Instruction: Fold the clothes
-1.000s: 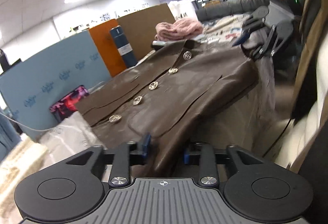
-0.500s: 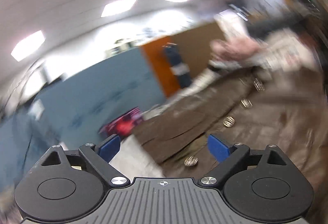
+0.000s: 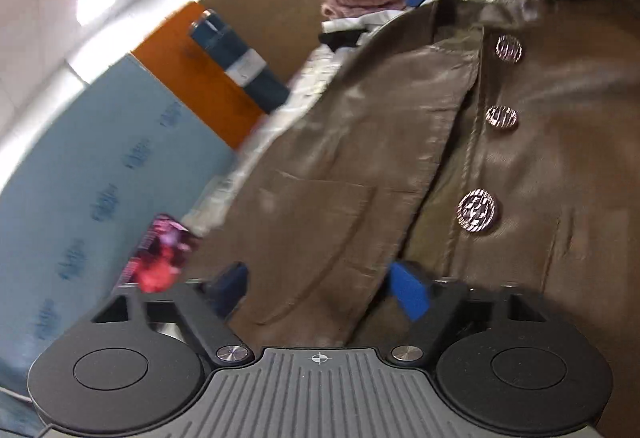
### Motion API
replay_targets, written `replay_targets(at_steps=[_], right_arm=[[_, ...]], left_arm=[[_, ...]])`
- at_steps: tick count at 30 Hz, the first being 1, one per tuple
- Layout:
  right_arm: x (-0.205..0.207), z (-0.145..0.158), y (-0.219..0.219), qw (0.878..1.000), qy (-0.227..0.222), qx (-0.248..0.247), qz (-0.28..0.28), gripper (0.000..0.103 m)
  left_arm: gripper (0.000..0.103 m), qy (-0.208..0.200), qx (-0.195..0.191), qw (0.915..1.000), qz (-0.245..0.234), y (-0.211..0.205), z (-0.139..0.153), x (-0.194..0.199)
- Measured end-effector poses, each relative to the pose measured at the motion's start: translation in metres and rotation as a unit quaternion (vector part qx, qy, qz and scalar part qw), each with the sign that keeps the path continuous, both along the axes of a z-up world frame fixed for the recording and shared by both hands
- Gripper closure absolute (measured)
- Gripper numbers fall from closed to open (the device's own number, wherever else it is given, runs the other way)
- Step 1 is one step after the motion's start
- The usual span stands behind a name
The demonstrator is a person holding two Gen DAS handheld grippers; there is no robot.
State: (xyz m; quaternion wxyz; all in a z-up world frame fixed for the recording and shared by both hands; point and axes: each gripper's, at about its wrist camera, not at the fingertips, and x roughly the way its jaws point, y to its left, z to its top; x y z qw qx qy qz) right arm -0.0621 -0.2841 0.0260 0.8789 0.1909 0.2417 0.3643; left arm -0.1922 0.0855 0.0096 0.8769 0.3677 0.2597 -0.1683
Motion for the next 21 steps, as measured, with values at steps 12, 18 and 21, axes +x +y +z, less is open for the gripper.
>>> replay_targets(at_steps=[12,18,21], right_arm=[[0.006,-0.008,-0.020,0.998,0.027,0.063,-0.008,0.004],[0.009,-0.012,-0.018,0.998,0.041,0.052,-0.017,0.003],[0.010,-0.014,-0.017,0.998,0.045,0.048,-0.019,0.003]], left_arm=[[0.093,-0.026,-0.040,0.9988,-0.014,0.000,0.008,-0.032],[0.038,-0.044,-0.015,0.9981,-0.040,-0.022,-0.002,-0.018],[0.034,-0.035,-0.015,0.9983,-0.044,-0.029,-0.005,-0.003]])
